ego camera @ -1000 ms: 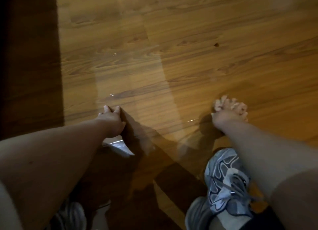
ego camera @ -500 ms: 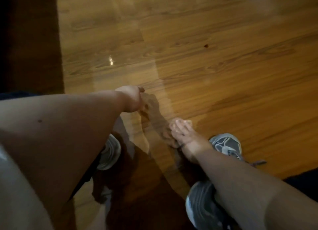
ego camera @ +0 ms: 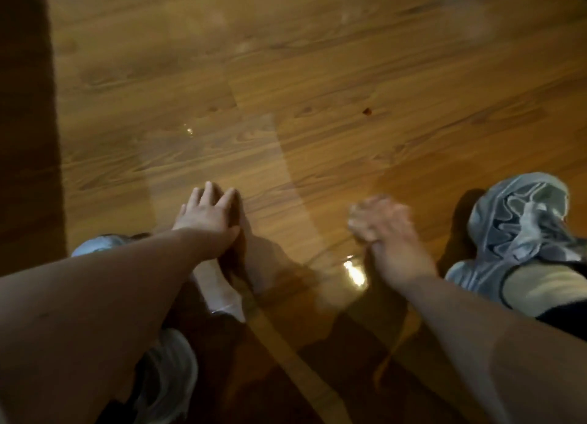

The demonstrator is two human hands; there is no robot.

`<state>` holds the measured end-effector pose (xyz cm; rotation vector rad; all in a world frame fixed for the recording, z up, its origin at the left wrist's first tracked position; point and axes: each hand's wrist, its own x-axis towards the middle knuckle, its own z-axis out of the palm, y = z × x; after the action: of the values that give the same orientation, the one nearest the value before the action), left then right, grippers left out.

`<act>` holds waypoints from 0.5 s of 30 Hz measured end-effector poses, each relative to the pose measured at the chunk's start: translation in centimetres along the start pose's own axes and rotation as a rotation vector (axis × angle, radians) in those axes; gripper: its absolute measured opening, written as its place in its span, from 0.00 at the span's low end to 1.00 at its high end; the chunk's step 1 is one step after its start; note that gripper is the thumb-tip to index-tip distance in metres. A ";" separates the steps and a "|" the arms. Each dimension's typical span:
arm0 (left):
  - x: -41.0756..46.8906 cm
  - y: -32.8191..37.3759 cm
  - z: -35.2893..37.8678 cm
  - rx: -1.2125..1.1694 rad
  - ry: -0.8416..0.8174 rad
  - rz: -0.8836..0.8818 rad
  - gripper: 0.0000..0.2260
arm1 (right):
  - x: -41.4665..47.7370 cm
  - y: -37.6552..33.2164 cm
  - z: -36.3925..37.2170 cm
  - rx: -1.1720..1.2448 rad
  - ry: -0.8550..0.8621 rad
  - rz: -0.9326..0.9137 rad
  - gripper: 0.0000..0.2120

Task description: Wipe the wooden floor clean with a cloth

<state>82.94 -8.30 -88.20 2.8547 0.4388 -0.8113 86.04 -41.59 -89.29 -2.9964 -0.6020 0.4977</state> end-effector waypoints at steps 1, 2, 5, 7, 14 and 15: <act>0.8 -0.1 0.0 -0.019 0.011 -0.010 0.35 | 1.5 1.9 -1.2 0.100 0.025 0.271 0.32; 1.6 0.0 -0.4 -0.028 0.002 -0.016 0.35 | 3.2 3.0 -2.3 0.245 0.018 0.547 0.32; 3.0 0.5 -1.4 -0.051 -0.036 -0.026 0.37 | 5.7 -0.6 -3.5 0.393 -0.070 0.796 0.32; 3.5 1.1 -2.3 -0.089 -0.041 -0.022 0.37 | 6.0 -5.5 -2.4 0.265 -0.023 0.375 0.27; 8.1 1.3 -6.5 -0.093 -0.002 -0.030 0.36 | 8.6 -4.8 -2.7 0.130 -0.210 -0.450 0.31; 8.9 1.4 -7.0 -0.111 -0.009 -0.053 0.37 | 9.5 -1.7 -3.1 0.131 -0.155 -0.272 0.31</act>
<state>94.03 -6.03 -87.00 2.7469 0.5430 -0.7827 94.69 -36.27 -89.05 -2.7123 -0.9324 0.7203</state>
